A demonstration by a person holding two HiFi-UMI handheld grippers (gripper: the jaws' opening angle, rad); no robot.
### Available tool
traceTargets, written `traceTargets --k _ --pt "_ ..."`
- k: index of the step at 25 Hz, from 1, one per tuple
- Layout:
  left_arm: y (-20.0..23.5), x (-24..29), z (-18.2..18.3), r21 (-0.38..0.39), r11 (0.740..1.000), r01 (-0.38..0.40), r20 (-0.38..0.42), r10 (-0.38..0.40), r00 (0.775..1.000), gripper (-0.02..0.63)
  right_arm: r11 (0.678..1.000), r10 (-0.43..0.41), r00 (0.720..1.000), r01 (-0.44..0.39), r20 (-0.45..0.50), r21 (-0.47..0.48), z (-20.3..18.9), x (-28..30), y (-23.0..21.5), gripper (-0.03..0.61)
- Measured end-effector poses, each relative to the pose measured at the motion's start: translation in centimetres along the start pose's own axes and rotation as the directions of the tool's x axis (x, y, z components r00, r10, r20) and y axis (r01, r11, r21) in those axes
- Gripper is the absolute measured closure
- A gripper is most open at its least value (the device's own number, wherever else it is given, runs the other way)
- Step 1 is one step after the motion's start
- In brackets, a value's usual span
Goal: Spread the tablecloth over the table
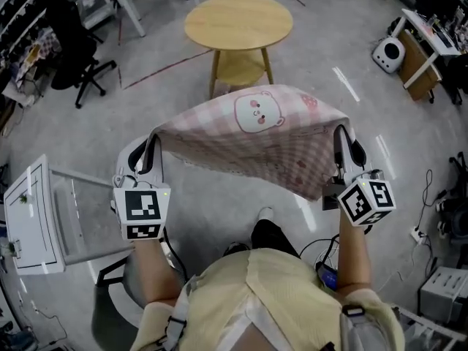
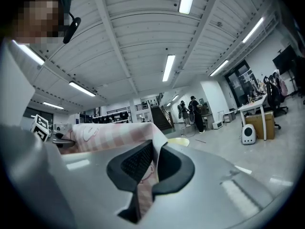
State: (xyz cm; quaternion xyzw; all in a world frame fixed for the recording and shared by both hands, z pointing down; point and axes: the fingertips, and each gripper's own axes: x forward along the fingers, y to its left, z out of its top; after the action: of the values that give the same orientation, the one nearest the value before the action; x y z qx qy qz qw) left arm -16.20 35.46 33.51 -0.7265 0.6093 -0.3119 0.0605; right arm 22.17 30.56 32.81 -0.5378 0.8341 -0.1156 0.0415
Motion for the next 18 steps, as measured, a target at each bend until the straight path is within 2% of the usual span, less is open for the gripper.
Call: traceTargets --k 4,9,14,18 --pt "0.8 -3.1 -3.8 -0.01 1.0 -0.004 -0.038 0.004 0.999 0.609 1.0 -0.005 1.0 0.005 0.0 0.01 -1.6 -2.4 3.8 0.571" --pt "0.9 -4.9 -6.9 -0.023 1.0 -0.007 -0.067 0.006 0.998 0.608 0.996 -0.079 0.997 0.078 -0.026 -0.039 -3.7 -4.7 6.5 0.571" --pt "1.1 -5.2 -6.1 -0.001 1.0 0.03 -0.069 -0.03 0.997 0.607 0.986 -0.141 0.987 0.134 -0.075 -0.098 -3.1 -5.8 7.0 0.571" --pt "0.9 -5.3 -5.8 0.018 0.999 0.043 -0.072 -0.041 0.997 0.607 0.982 -0.156 0.984 0.145 -0.082 -0.125 -2.7 -6.4 7.2 0.571"
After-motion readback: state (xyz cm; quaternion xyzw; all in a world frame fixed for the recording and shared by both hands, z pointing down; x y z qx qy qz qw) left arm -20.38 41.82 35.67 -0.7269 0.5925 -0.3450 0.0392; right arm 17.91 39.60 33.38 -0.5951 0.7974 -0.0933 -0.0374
